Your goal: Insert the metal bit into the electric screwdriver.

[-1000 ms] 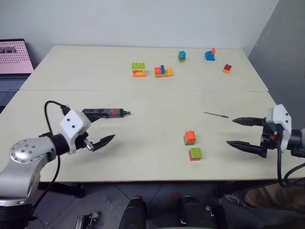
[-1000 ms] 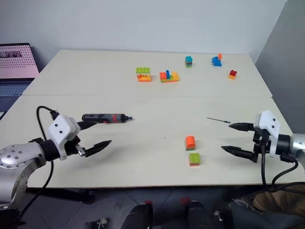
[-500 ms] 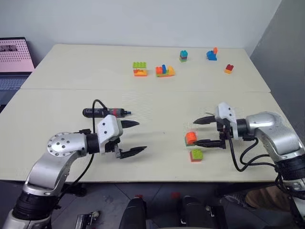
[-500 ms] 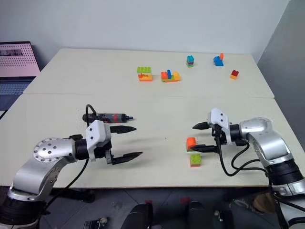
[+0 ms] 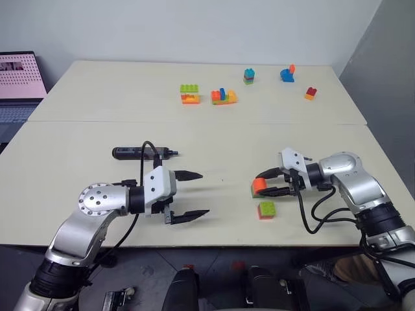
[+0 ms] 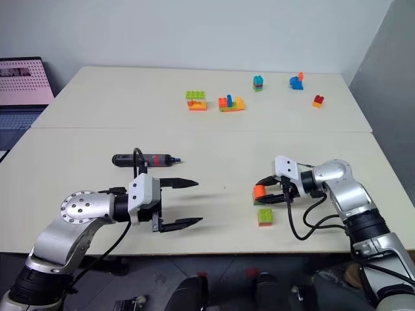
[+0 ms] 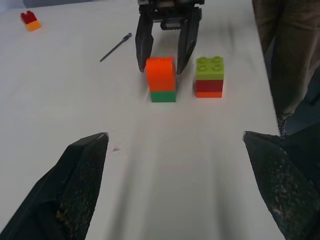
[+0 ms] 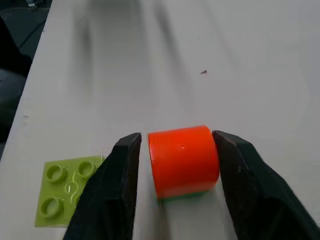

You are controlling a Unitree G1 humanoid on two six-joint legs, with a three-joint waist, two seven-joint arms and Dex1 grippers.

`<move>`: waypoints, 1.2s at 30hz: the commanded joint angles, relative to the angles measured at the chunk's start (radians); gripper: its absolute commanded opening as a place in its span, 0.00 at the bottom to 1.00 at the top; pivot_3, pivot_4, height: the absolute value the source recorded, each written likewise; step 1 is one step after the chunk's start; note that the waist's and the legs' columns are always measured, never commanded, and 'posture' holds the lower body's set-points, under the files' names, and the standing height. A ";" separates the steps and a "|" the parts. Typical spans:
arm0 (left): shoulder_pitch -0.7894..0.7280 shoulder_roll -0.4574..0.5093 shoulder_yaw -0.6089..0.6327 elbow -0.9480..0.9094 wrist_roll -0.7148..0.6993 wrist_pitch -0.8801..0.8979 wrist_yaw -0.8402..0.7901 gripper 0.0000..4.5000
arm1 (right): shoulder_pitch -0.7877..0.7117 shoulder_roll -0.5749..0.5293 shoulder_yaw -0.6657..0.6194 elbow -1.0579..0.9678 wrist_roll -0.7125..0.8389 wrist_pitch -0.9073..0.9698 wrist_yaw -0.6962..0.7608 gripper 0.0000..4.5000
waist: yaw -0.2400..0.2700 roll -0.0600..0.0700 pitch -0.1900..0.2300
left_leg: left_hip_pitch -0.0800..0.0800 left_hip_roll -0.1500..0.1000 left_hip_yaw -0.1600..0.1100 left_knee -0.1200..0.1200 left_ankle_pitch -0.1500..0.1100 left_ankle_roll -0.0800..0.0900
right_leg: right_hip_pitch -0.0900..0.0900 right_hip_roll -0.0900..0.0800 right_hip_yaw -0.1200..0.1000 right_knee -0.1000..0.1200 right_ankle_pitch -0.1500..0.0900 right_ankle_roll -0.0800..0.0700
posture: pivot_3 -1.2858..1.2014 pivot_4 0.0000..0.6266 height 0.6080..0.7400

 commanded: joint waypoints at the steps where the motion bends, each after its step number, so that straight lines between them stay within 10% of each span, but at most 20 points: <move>1: -0.021 -0.016 -0.008 -0.010 -0.026 0.017 -0.003 1.00 | 0.000 -0.025 -0.046 -0.045 0.002 -0.014 -0.007 0.32 | 0.000 0.000 0.000 | 0.000 0.000 0.000 0.000 0.000 0.000 | 0.000 0.000 0.000 0.000 0.000 0.000 | 0.52 0.24 1.00; 17: -0.074 -0.218 -0.067 0.039 -0.095 -0.021 -0.004 1.00 | 0.304 -0.141 -0.597 -0.131 -0.014 0.234 -0.597 0.32 | 0.022 0.001 -0.001 | 0.000 0.000 0.000 0.001 0.000 0.000 | 0.001 0.000 0.001 0.001 0.000 0.000 | 0.52 0.24 1.00; 29: -0.153 -0.227 -0.113 0.053 -0.075 0.009 -0.023 1.00 | 0.267 -0.085 -0.627 0.053 -0.074 0.263 -0.857 0.32 | 0.000 0.005 -0.002 | 0.001 -0.001 0.003 0.002 0.000 0.000 | 0.001 0.001 0.006 0.001 0.001 0.001 | 0.52 0.24 1.00; 36: -0.169 -0.212 -0.114 0.061 -0.074 0.023 -0.027 1.00 | 0.271 -0.093 -0.663 -0.006 -0.007 0.304 -0.839 0.71 | -0.002 0.005 -0.002 | 0.001 -0.001 0.005 0.002 0.000 0.000 | 0.001 0.001 0.008 0.000 0.002 0.002 | 0.52 0.24 1.00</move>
